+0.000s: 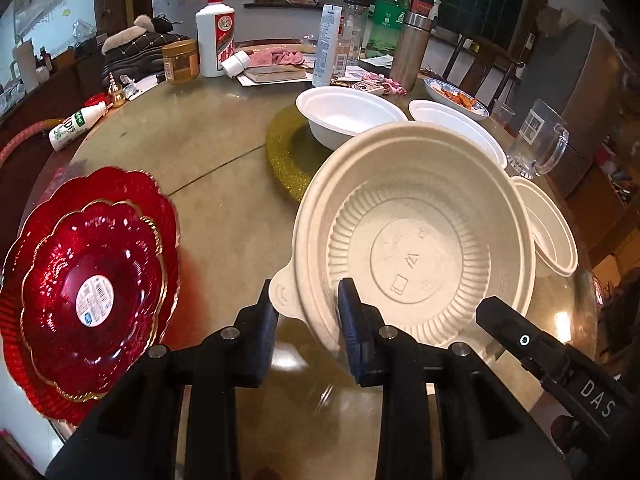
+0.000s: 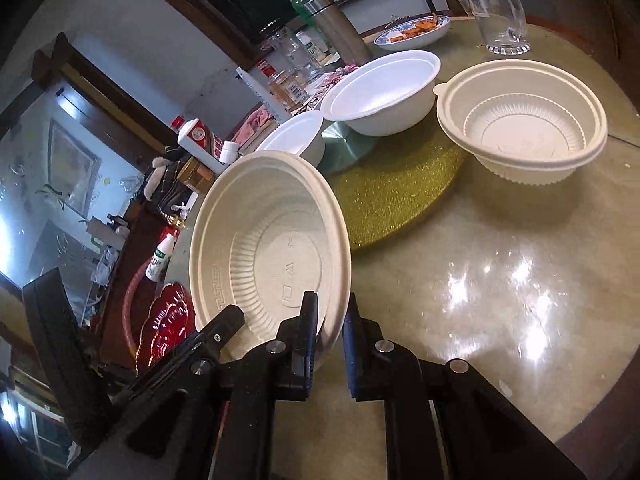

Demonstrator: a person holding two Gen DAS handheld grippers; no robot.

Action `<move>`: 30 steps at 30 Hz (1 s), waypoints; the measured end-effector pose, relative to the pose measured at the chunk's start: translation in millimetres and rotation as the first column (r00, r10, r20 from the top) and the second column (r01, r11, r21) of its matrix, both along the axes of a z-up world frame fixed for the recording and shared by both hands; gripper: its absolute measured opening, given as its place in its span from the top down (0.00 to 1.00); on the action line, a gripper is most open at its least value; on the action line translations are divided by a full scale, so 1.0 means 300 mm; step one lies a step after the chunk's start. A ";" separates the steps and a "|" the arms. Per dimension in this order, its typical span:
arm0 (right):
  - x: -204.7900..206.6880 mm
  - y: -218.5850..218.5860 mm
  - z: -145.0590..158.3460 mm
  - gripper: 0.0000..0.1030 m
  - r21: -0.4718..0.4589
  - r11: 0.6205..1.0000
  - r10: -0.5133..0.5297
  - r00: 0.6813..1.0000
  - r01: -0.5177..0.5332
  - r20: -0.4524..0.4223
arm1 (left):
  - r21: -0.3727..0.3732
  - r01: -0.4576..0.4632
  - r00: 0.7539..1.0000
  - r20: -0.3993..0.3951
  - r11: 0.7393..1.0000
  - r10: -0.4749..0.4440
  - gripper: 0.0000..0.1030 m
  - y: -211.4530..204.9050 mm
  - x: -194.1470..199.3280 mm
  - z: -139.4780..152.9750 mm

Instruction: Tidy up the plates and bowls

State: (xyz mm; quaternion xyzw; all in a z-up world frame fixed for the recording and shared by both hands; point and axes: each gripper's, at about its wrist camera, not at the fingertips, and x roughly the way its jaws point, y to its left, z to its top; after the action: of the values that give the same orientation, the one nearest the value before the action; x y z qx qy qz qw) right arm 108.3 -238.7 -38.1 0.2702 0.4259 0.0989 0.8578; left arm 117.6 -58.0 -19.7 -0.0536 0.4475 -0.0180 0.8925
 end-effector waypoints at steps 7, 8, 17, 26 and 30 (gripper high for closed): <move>-0.040 0.025 0.021 0.88 -0.029 1.000 0.003 1.000 -0.003 0.020 | 0.004 0.002 1.000 0.031 1.000 -0.002 0.73 0.023 -0.052 0.034; -0.045 0.033 0.030 0.88 -0.034 0.999 0.007 1.000 -0.006 0.027 | 0.003 -0.002 0.999 0.037 1.000 0.002 0.73 0.030 -0.059 0.041; -0.088 0.112 0.107 0.88 -0.071 0.997 0.046 0.995 -0.040 0.088 | -0.011 -0.039 0.995 0.088 0.999 0.040 0.73 0.099 -0.123 0.101; -0.108 0.211 0.165 0.88 -0.085 0.991 0.111 0.986 -0.101 0.124 | -0.022 -0.095 0.988 0.120 0.995 0.097 0.73 0.195 -0.180 0.148; -0.105 0.273 0.182 0.88 -0.093 0.985 0.155 0.979 -0.143 0.136 | -0.029 -0.127 0.983 0.132 0.991 0.130 0.73 0.256 -0.204 0.164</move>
State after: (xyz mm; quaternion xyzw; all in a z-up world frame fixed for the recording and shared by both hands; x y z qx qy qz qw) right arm 76.8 -156.7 16.4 0.1939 0.3864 0.1640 0.8867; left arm 56.3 18.7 29.6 -0.0901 0.3821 0.0315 0.9192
